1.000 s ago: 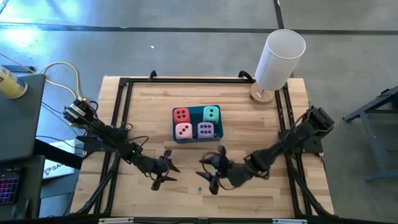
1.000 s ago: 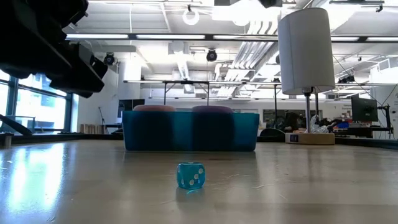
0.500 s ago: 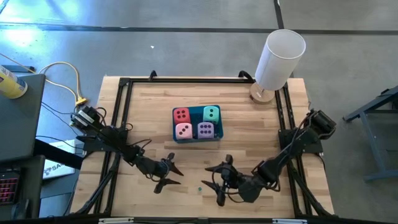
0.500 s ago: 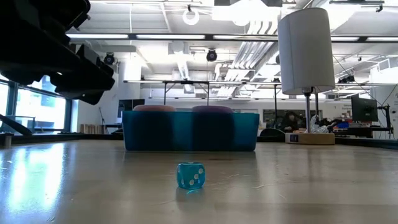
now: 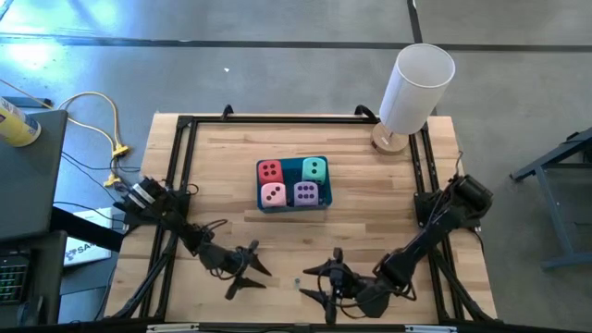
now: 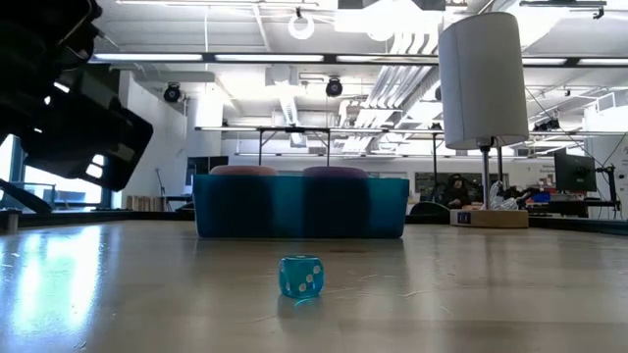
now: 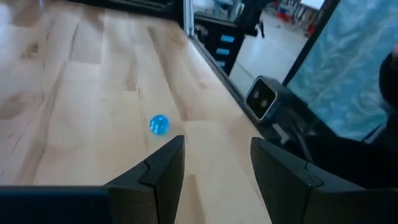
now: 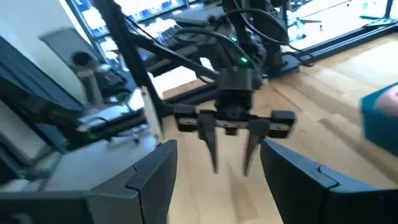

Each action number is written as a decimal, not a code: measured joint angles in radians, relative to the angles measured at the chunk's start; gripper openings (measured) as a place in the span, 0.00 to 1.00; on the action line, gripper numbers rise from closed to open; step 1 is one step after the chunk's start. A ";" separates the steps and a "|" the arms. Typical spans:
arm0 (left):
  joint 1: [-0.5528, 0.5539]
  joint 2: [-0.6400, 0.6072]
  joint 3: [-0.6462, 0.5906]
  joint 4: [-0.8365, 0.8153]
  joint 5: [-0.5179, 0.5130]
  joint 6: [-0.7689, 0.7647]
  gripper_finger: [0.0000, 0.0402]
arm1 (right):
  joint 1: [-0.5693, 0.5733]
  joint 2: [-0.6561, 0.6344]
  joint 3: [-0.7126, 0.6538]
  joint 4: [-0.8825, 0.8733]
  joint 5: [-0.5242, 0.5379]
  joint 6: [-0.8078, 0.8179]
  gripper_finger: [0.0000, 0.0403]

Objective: Pick & Place Dice
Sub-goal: Put the blue die into the blue bin

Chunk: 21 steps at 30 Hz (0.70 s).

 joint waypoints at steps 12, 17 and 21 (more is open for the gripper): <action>-0.090 0.116 0.100 0.035 -0.064 0.180 0.44 | 0.038 0.005 0.000 0.036 -0.002 0.045 0.55; -0.090 0.135 0.118 0.026 -0.082 0.244 0.44 | 0.039 0.005 0.000 0.038 -0.002 0.045 0.55; -0.072 0.137 0.127 0.008 -0.087 0.257 0.44 | 0.039 0.005 0.000 0.028 -0.002 0.044 0.55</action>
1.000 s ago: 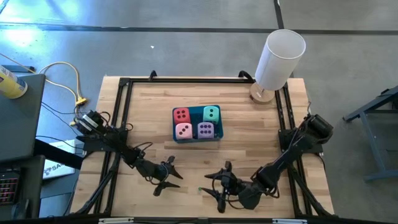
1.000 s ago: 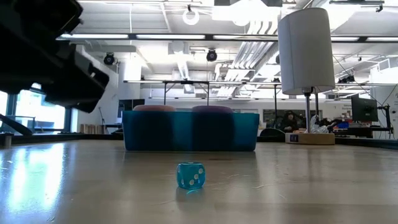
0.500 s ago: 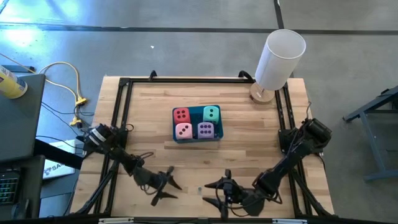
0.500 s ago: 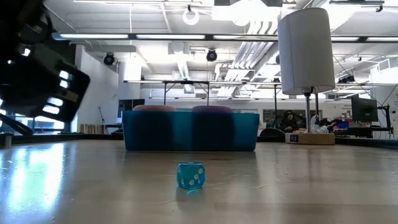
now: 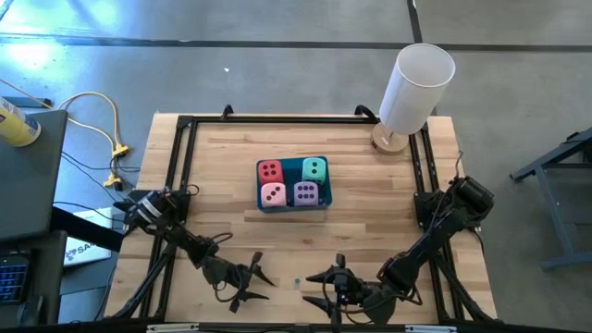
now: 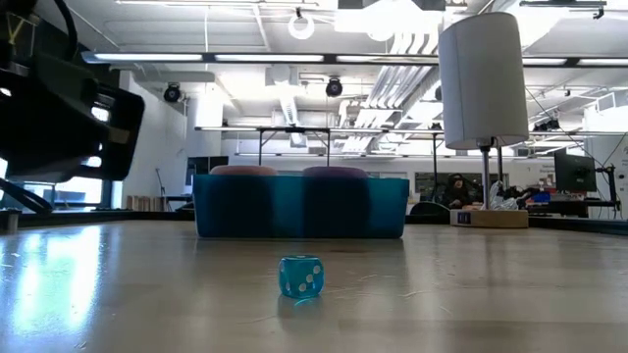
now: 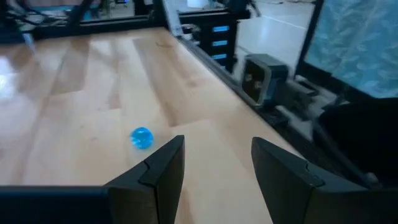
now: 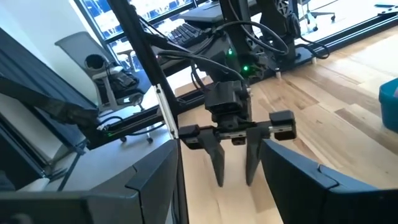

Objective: Pick & Place Dice
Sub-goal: Put the blue die into the blue bin

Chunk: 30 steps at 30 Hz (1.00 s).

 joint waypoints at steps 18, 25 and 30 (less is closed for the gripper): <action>0.025 0.014 0.060 -0.057 0.003 0.007 0.44 | -0.002 0.000 0.000 -0.010 0.000 -0.001 0.55; 0.056 0.014 0.069 -0.060 0.003 0.006 0.44 | -0.003 0.000 0.000 -0.011 0.000 -0.002 0.55; 0.064 0.082 0.108 -0.062 -0.001 0.004 0.44 | -0.003 0.000 0.000 -0.012 0.000 -0.006 0.55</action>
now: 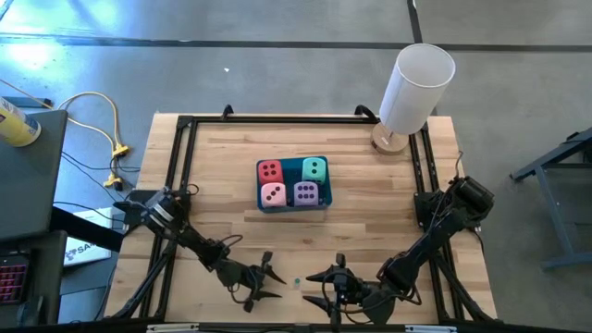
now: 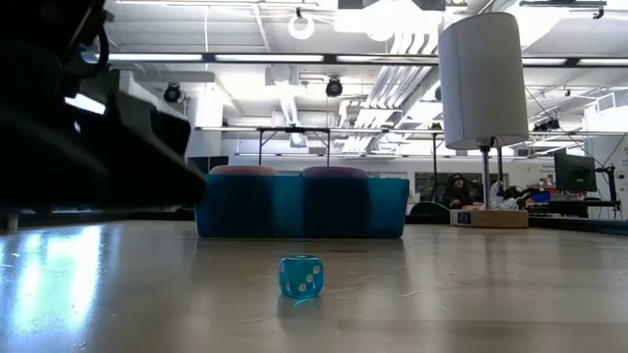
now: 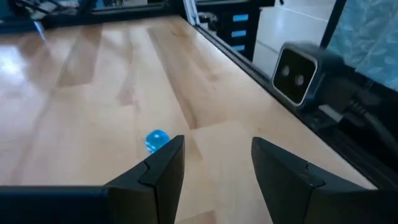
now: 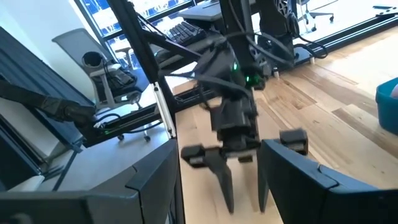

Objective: Pick & Place Dice
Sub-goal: Put the blue die into the blue bin

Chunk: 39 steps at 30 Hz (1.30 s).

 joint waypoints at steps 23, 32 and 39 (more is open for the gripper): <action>0.052 0.075 0.092 -0.054 -0.119 -0.078 0.44 | 0.000 0.000 0.000 -0.023 0.000 0.003 0.55; 0.061 0.144 0.145 -0.045 -0.115 -0.063 0.44 | -0.012 0.000 0.000 -0.031 -0.003 0.014 0.55; 0.060 0.174 0.159 0.006 -0.123 -0.019 0.44 | -0.011 0.000 -0.001 -0.045 -0.004 0.016 0.55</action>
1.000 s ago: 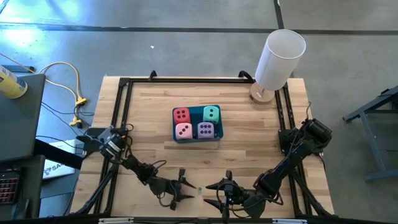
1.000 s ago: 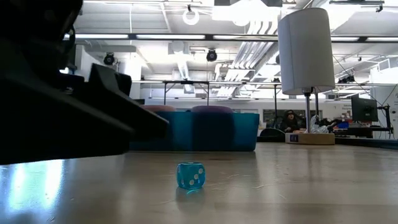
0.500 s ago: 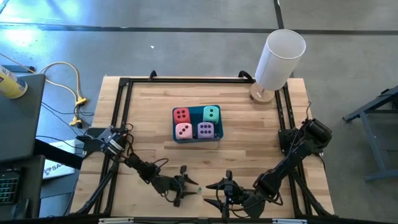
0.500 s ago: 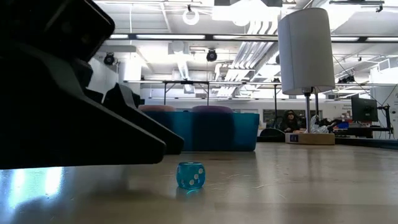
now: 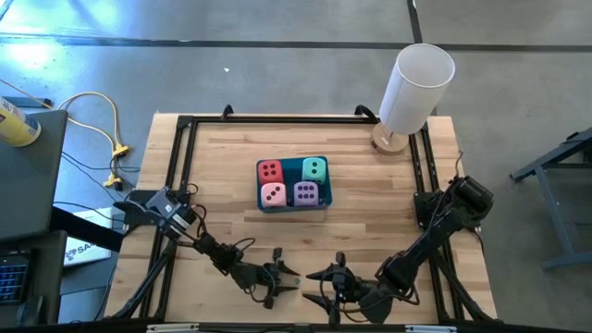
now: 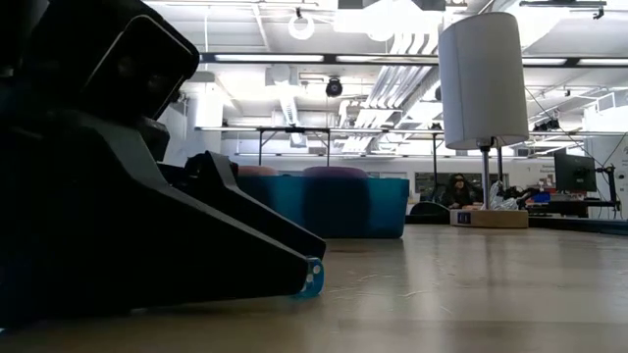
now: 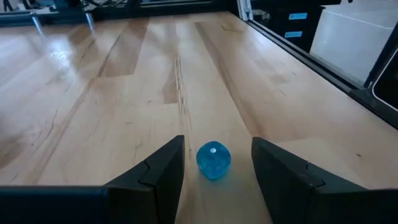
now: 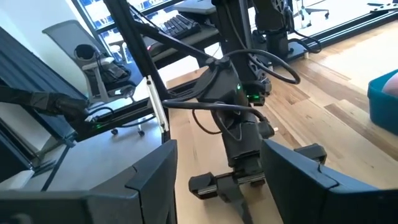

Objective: Pick & Place Dice
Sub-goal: Put the blue die into the blue bin

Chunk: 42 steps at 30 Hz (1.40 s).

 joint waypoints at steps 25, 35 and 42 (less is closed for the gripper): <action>0.006 -0.001 0.001 -0.069 -0.023 -0.063 0.23 | 0.000 0.000 0.000 -0.009 0.000 0.018 0.55; -0.002 0.001 0.001 -0.080 -0.045 -0.059 0.15 | 0.000 0.000 0.000 -0.009 0.000 0.022 0.55; -0.032 -0.020 -0.001 -0.094 -0.111 0.003 0.14 | 0.000 0.000 0.000 -0.012 -0.003 0.054 0.55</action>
